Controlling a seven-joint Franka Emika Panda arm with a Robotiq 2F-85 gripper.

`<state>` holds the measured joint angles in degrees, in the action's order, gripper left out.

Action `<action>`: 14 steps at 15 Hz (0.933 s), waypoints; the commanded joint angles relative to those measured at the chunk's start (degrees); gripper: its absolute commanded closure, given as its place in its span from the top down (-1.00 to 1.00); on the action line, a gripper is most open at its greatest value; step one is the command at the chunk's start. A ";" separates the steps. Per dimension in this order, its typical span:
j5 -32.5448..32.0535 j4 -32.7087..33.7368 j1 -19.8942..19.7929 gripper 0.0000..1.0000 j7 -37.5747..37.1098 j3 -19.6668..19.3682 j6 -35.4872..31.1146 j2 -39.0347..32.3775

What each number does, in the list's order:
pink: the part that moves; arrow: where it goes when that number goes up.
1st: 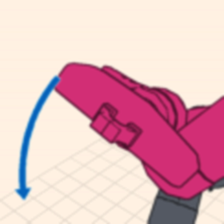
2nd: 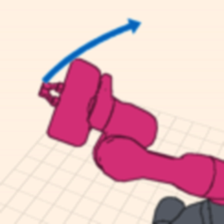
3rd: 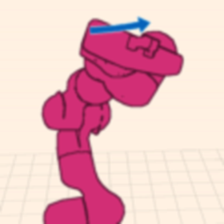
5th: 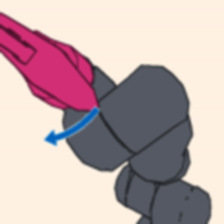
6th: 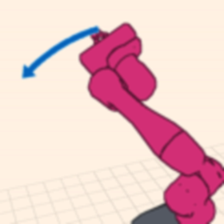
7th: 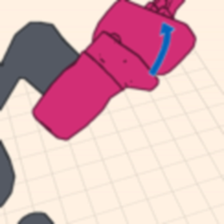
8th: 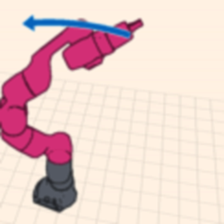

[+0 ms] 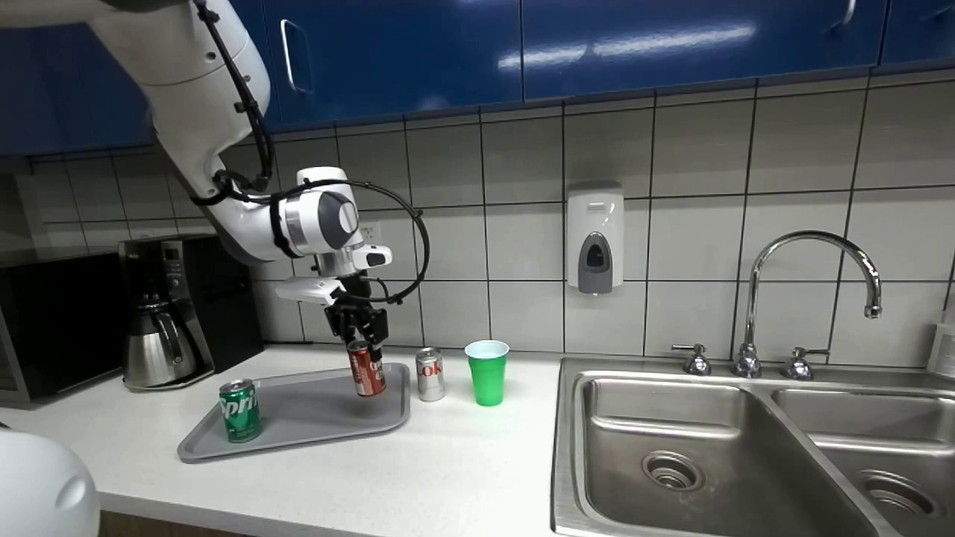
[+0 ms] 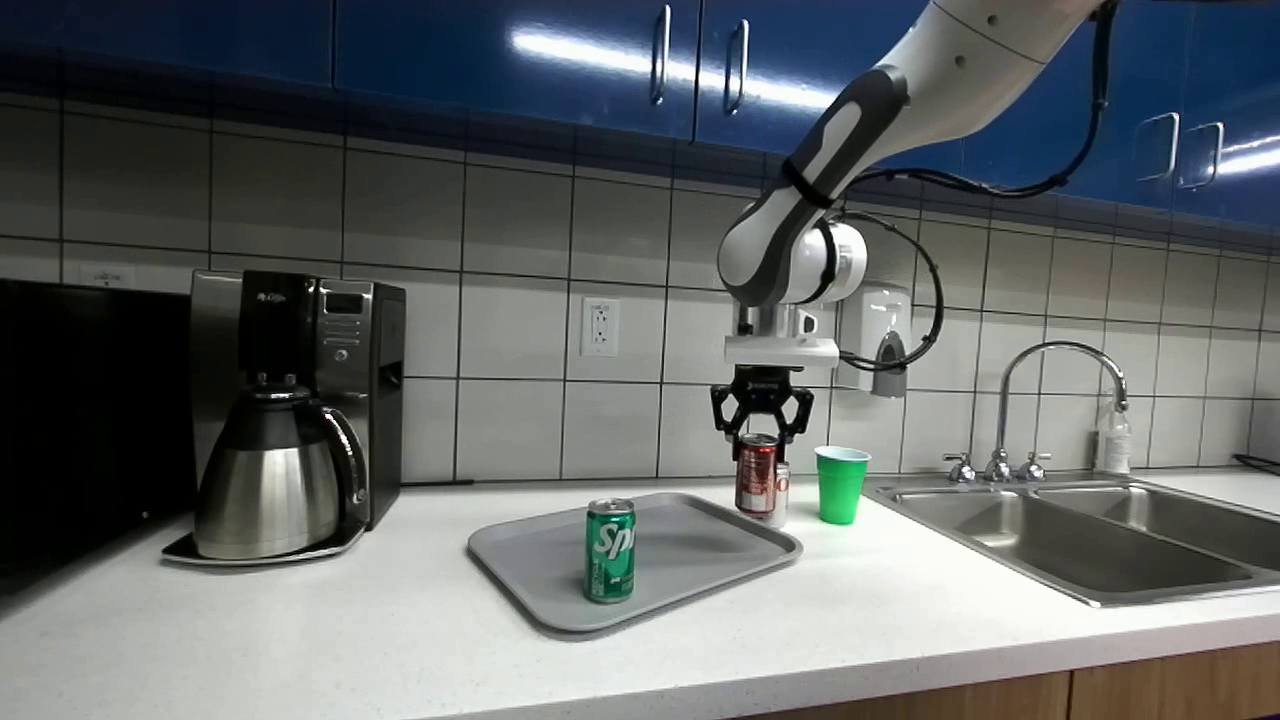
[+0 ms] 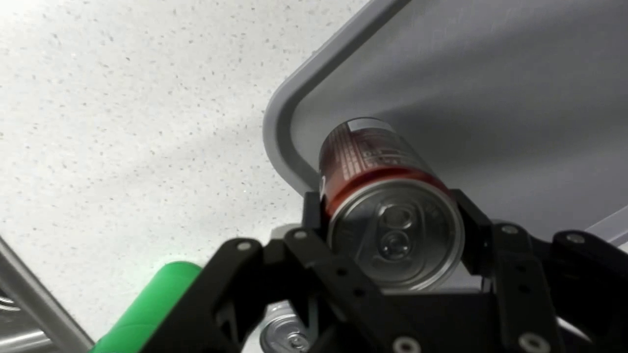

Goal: Take the cans off of the tray

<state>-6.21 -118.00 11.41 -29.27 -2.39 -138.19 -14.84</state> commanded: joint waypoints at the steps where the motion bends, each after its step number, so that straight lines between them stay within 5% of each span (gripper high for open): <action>1: 0.38 -2.86 -2.31 -0.24 0.48 0.07 -1.58 2.73; 14: 0.06 -7.78 -5.30 -0.24 0.20 -1.98 -5.09 5.04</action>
<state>-6.23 -122.63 7.30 -29.24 -4.48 -142.01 -13.16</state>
